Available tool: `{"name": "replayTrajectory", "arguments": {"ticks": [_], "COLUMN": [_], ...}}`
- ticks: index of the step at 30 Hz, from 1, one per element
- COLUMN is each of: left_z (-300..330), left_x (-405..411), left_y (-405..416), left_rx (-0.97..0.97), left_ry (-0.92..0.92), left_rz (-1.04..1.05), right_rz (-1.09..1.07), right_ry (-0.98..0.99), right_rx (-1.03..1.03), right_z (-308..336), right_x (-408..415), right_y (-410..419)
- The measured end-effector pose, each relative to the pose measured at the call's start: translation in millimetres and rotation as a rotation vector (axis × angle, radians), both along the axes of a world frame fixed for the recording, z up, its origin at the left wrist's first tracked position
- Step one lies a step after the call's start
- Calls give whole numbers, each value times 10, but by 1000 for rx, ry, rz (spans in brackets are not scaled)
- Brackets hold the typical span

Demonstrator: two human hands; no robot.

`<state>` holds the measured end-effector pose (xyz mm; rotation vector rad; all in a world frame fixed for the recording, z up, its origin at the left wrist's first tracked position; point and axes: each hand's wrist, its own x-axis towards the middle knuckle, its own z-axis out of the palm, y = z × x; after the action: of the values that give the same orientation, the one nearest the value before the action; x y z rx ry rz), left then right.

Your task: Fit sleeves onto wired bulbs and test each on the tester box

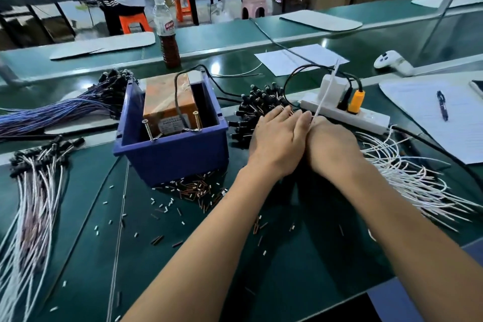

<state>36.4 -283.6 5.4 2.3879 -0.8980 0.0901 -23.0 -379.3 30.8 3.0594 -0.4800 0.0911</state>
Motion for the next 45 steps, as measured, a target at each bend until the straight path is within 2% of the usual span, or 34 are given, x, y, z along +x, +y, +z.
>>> {"name": "replayTrajectory", "arguments": {"ticks": [5,9,11,12,14,17,21,25,27,28,30,32,34,36,39,43,45], "left_z": [-130,-249,-244,-224,-137,92,253,182,138,128,92,47,22,-7,-44,-88,-67], "left_x": [9,-35,-37,-47,-109,-235,-423,-619,-579,-513,-303,-65,114,229,311,295,282], "left_y": [-28,-36,-38,-22,61,360,932,1711,2112,2310,2713,3058,3288,3401,3459,3507,3530], "left_rx": [91,248,257,208,-27,-378,-551,-739,-714,-623,-243,139,311,322,270,266,133], "left_ry": [-12,-70,-87,-91,-82,-140,-317,-503,-538,-546,-496,-269,-17,118,198,63,8], "left_rz": [25,59,64,57,-3,-117,-93,158,413,570,857,1026,1182,1274,1303,1271,1279], "right_rz": [-26,-70,-126,-152,-153,-21,259,644,805,870,977,1062,1141,1192,1183,1115,1083], "right_ry": [-138,52,-23,-120,-398,-750,-934,-1029,-994,-930,-715,-483,-356,-287,-256,-245,-281], "right_rx": [17,14,79,123,202,288,418,477,530,555,545,436,313,285,368,580,724], "right_z": [186,234,231,240,284,388,463,419,382,365,339,266,172,99,23,11,9], "right_x": [-247,-323,-328,-321,-299,-230,-123,-154,-171,-167,-149,-109,-76,-52,22,107,92], "right_y": [-233,-279,-293,-294,-234,45,635,1372,1694,1842,2132,2385,2591,2744,2885,2902,2866]}}
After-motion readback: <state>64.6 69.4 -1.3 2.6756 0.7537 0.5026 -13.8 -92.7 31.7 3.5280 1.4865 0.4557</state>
